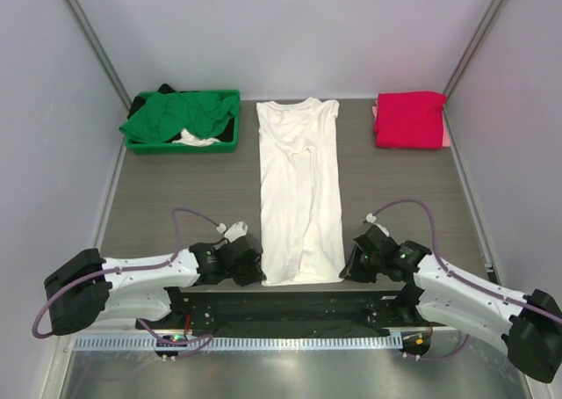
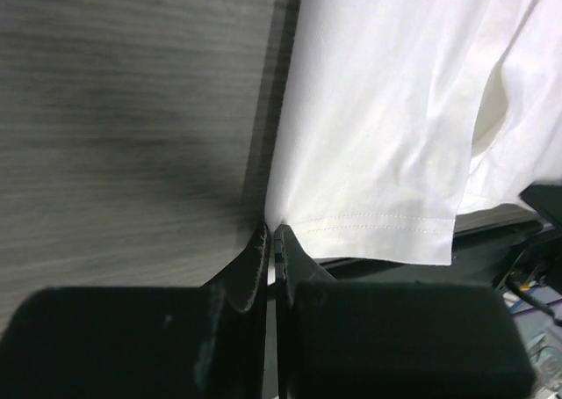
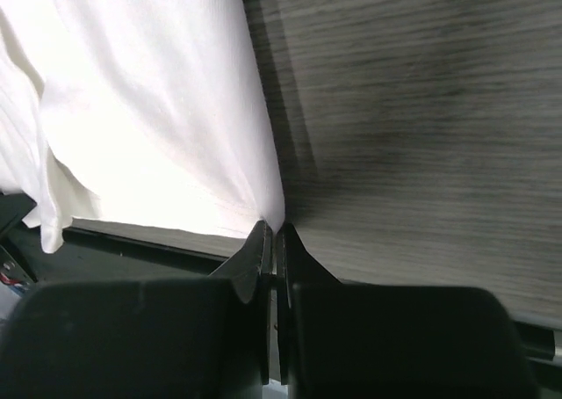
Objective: Fold and stack the t-shirts
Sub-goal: Fold the tshirt
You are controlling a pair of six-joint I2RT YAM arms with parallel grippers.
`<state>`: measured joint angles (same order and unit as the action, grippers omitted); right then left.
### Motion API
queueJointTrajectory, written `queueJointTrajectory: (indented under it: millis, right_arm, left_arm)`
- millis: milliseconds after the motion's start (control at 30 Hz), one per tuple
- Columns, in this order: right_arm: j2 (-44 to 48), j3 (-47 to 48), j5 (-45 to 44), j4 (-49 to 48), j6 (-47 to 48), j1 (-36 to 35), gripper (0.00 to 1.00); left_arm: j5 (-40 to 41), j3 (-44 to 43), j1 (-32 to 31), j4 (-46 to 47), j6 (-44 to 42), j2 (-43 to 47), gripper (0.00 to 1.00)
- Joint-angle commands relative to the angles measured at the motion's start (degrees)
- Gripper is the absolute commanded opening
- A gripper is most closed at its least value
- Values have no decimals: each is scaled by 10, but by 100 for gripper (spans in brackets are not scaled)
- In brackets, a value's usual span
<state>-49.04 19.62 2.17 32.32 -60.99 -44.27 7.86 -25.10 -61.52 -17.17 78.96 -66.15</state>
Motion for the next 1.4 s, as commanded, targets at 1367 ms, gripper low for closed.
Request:
queueJointTrajectory:
  millis: [1367]
  right_arm:
    - [-426, 638, -95, 92, 295, 197, 1]
  left_arm:
    - [-20, -592, 321, -261, -318, -289, 0]
